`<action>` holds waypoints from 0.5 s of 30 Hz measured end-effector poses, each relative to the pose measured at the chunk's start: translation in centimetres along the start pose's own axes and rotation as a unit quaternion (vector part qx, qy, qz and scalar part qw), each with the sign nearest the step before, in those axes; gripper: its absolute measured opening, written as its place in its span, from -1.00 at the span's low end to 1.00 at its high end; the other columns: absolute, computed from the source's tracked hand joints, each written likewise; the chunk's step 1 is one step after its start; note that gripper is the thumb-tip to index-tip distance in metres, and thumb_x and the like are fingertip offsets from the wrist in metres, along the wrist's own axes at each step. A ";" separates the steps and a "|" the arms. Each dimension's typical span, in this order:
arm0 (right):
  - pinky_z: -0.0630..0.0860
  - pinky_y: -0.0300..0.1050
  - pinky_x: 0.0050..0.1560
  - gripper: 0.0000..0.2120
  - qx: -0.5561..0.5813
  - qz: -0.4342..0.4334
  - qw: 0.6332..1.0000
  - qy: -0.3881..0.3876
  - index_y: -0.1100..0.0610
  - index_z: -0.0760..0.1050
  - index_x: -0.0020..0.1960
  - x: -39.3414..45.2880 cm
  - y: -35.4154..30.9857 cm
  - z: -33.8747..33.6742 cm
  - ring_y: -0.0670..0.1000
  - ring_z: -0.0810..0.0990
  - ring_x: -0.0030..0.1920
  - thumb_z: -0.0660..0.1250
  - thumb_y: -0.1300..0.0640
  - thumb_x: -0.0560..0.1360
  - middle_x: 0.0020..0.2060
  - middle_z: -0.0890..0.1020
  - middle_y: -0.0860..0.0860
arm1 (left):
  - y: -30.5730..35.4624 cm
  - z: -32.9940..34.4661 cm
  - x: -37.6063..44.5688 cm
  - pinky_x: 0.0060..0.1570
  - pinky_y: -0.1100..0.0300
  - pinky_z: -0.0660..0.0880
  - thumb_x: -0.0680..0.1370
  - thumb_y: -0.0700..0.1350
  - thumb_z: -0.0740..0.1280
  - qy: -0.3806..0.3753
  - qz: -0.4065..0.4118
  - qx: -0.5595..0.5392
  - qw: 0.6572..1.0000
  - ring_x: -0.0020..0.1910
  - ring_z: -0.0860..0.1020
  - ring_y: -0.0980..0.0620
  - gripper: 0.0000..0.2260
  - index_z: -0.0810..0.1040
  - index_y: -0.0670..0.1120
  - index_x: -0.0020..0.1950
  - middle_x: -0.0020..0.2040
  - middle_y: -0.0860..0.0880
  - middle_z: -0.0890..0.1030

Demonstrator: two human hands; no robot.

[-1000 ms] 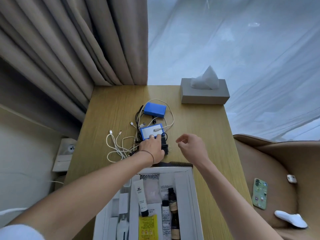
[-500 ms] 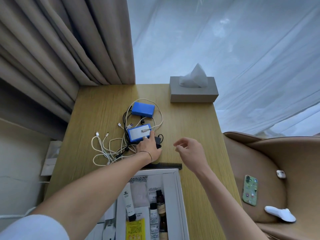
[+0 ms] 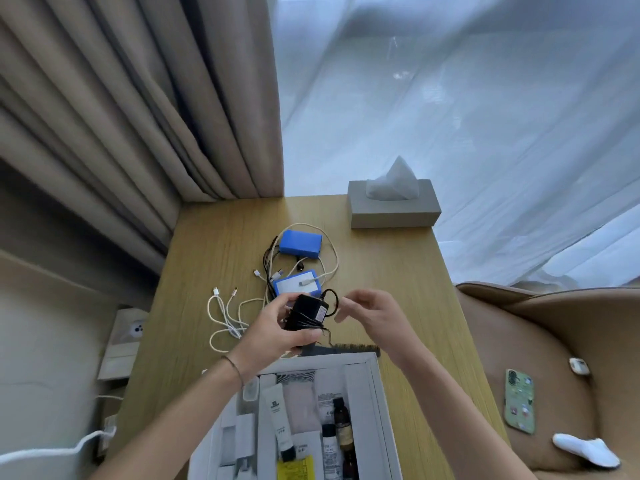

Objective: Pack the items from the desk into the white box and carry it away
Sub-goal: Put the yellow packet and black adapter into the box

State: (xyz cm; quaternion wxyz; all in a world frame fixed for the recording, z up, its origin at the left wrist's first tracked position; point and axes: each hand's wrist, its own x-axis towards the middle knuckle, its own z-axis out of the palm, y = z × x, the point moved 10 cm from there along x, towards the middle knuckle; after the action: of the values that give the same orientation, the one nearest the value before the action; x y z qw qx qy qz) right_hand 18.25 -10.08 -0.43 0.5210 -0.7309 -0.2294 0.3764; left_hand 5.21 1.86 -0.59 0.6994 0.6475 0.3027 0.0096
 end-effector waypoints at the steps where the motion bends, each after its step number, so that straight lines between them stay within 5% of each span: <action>1: 0.44 -0.03 0.01 -0.82 0.022 0.001 1.000 -0.009 0.22 0.66 -0.06 -0.2 -0.2 0.5 0.07 0.58 -0.18 0.35 0.13 0.60 -0.21 0.75 0.07 | 0.2 -0.6 -0.8 -0.18 0.11 0.62 0.40 -0.30 0.56 0.006 0.001 -0.023 1.000 -0.13 0.64 0.02 -0.57 0.56 -0.05 0.22 0.03 -0.23 0.64; 5: 0.53 -0.19 0.02 -0.88 0.059 -0.018 0.997 -0.038 0.20 0.63 0.00 -1.4 -2.5 3.1 0.01 0.68 -0.11 0.40 0.14 0.58 -0.16 0.75 0.07 | 0.3 -2.2 -3.3 -0.21 0.15 0.59 0.37 -0.20 0.58 0.012 0.000 -0.092 0.996 -0.06 0.64 -0.07 -0.51 0.55 -0.17 0.26 0.07 -0.28 0.64; 8: 0.55 -0.04 0.13 -0.91 0.042 -0.039 0.996 -0.070 0.21 0.63 0.00 -2.3 -4.0 5.4 0.05 0.67 -0.06 0.44 0.18 0.54 -0.06 0.72 0.19 | 0.3 -2.3 -4.6 -0.16 0.13 0.57 0.35 -0.07 0.59 -0.018 0.004 -0.168 0.986 -0.02 0.62 -0.10 -0.42 0.53 -0.17 0.32 0.06 -0.24 0.64; 10: 0.53 -0.13 0.11 -0.94 0.052 -0.051 0.994 -0.075 0.18 0.65 0.01 -2.9 -4.8 6.2 -0.02 0.67 -0.03 0.41 0.21 0.56 -0.04 0.73 0.16 | 0.5 -2.2 -5.4 -0.07 0.09 0.57 0.35 0.00 0.60 -0.047 -0.004 -0.242 0.969 -0.03 0.60 -0.04 -0.43 0.58 -0.15 0.29 0.04 -0.15 0.63; 15: 0.52 -0.27 0.13 -0.63 0.119 -0.032 0.973 -0.193 0.09 0.47 0.36 -4.9 -5.9 10.1 -0.05 0.67 0.10 0.28 0.35 0.60 0.04 0.73 0.03 | 1.5 -3.4 -7.1 -0.18 0.16 0.63 0.41 0.00 0.56 -0.076 -0.010 -0.336 0.939 -0.13 0.63 -0.02 -0.61 0.68 -0.21 0.12 -0.03 -0.17 0.64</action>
State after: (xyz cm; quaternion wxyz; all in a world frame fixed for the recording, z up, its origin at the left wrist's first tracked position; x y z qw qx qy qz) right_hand 7.63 -5.64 4.85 0.5618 -0.5693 -0.3026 0.5184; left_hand -1.45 2.28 3.79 0.8971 0.3705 0.2343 0.0547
